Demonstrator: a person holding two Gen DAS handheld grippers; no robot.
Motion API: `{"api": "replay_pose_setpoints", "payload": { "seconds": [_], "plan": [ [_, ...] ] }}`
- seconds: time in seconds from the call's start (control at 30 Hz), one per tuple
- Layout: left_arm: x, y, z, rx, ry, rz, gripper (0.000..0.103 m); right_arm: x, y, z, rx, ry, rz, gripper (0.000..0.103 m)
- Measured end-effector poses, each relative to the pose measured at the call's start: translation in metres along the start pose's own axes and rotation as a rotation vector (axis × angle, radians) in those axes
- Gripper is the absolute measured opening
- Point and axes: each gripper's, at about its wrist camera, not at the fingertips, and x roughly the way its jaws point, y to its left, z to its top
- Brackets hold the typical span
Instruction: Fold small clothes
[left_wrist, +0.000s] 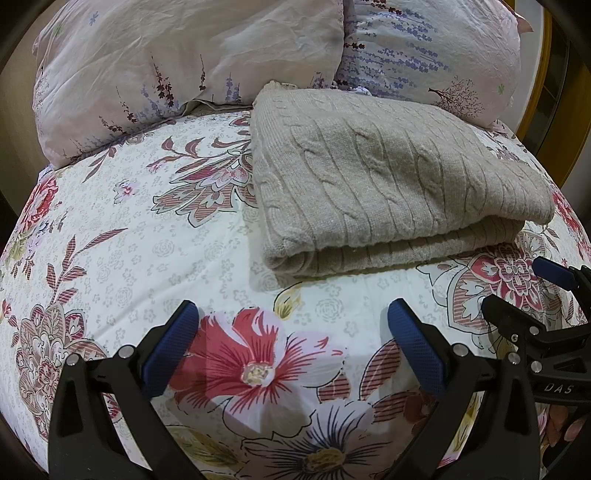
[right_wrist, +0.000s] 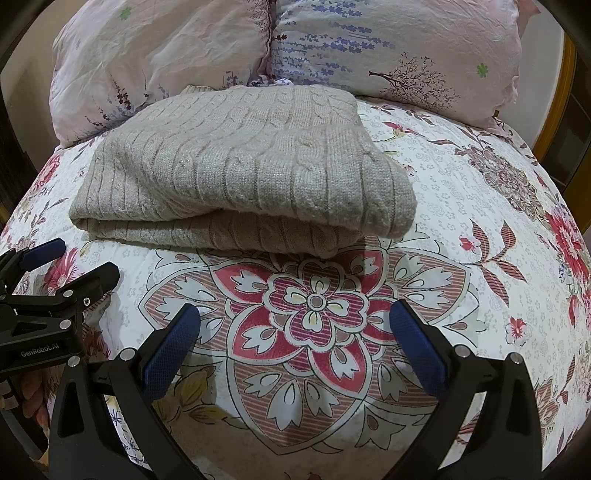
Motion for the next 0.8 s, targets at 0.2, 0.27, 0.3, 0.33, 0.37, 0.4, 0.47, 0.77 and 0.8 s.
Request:
{"api": "replay_pose_setpoints", "payload": {
  "seconds": [0.2, 0.27, 0.3, 0.33, 0.37, 0.4, 0.47, 0.77, 0.8],
  "plan": [
    [-0.0001, 0.0006, 0.0, 0.0, 0.0, 0.0, 0.101, 0.0001, -0.0005, 0.0001, 0.001, 0.0, 0.0, 0.102],
    [0.0, -0.0001, 0.0, 0.0, 0.0, 0.001, 0.101, 0.0, -0.0002, 0.0, 0.001, 0.0, 0.0, 0.102],
    [0.0, -0.0005, 0.0, -0.001, 0.0, 0.001, 0.101, -0.0001, 0.0003, -0.0001, 0.001, 0.0, -0.001, 0.102],
    [-0.0001, 0.0009, 0.0, 0.0, 0.0, 0.001, 0.101, -0.0001, 0.0003, -0.0002, 0.001, 0.0, -0.001, 0.102],
    [0.0, -0.0001, 0.0, -0.001, 0.0, 0.001, 0.101, -0.0002, 0.0004, -0.0002, 0.001, 0.0, -0.001, 0.102],
    [0.0, 0.0003, 0.0, -0.001, 0.0, 0.001, 0.101, -0.0001, -0.0001, -0.0001, 0.001, 0.0, -0.001, 0.102],
    [0.0, 0.0007, 0.0, -0.001, 0.0, 0.001, 0.101, -0.0003, 0.0005, -0.0002, 0.001, 0.0, -0.001, 0.102],
    [0.0, -0.0002, 0.0, -0.001, 0.0, 0.001, 0.101, -0.0004, 0.0003, -0.0002, 0.002, -0.001, -0.002, 0.102],
    [0.0, 0.0004, 0.0, -0.001, 0.0, 0.001, 0.101, -0.0002, -0.0002, -0.0001, 0.002, -0.001, -0.001, 0.102]
  ]
}}
